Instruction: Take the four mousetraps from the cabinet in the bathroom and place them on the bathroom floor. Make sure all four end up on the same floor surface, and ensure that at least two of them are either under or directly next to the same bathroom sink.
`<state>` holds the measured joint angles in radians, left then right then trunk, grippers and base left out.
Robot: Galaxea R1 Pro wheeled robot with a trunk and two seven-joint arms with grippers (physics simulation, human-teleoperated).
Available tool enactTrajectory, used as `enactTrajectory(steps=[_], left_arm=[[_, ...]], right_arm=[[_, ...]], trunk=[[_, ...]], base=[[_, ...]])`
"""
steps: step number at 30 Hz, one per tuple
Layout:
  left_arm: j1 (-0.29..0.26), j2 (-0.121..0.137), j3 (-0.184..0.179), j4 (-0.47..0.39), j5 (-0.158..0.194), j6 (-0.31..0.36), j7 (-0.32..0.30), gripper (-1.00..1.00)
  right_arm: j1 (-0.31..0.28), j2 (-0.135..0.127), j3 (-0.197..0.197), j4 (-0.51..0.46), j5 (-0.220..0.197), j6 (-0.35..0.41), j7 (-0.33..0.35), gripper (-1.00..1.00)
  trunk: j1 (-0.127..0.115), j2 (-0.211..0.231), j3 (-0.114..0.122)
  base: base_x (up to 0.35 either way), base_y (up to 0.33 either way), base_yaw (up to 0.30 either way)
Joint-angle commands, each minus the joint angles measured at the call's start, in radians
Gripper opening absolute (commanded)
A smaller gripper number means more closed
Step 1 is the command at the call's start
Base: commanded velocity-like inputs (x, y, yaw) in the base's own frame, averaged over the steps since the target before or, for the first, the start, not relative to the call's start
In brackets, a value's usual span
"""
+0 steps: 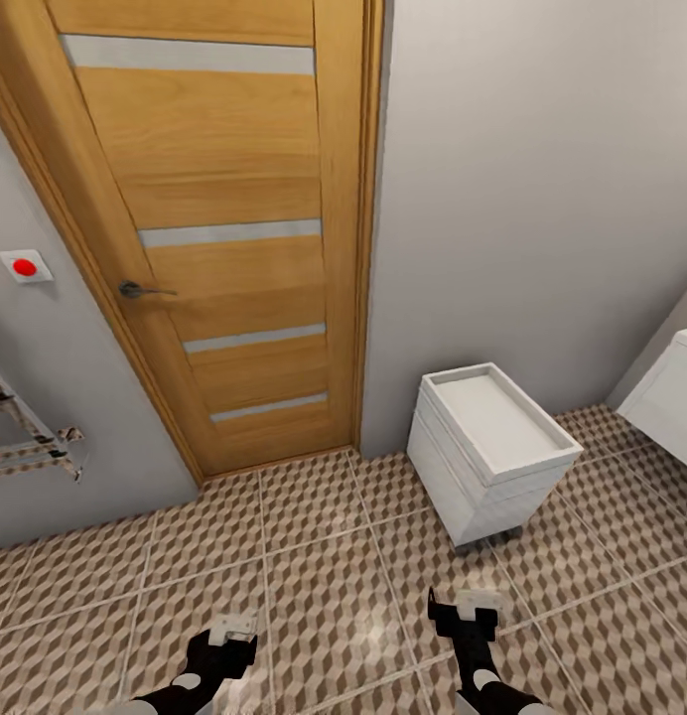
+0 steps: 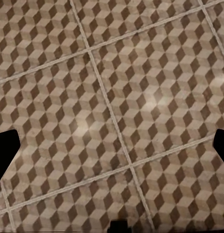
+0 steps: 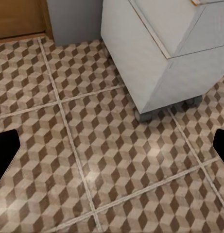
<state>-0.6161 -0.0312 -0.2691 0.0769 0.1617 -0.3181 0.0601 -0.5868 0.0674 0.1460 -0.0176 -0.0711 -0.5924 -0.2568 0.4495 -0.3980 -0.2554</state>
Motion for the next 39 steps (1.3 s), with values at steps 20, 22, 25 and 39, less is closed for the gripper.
enactTrajectory(steps=[20, 22, 25, 39], left_arm=[[-0.002, -0.001, -0.009, 0.005, 0.009, -0.007, 0.001, 1.0], [-0.002, -0.001, -0.009, 0.005, 0.009, -0.007, 0.001, 1.0], [-0.002, -0.001, -0.009, 0.005, 0.009, -0.007, 0.001, 1.0], [-0.002, -0.002, -0.009, 0.005, 0.009, -0.007, 0.001, 1.0]], right_arm=[[-0.001, 0.0, 0.009, 0.001, -0.007, -0.003, -0.004, 1.0], [-0.001, 0.0, 0.009, 0.001, -0.007, -0.003, -0.004, 1.0], [-0.001, 0.0, 0.009, 0.001, -0.007, -0.003, -0.004, 1.0], [-0.001, 0.0, 0.009, 0.001, -0.007, -0.003, -0.004, 1.0]], trunk=[[0.001, -0.002, -0.015], [0.001, -0.002, -0.017], [0.001, -0.002, -0.019], [0.001, -0.002, -0.029]], base=[[0.0, 0.0, 0.281], [0.0, 0.0, 0.278], [0.0, 0.0, 0.277], [0.0, 0.0, 0.275]])
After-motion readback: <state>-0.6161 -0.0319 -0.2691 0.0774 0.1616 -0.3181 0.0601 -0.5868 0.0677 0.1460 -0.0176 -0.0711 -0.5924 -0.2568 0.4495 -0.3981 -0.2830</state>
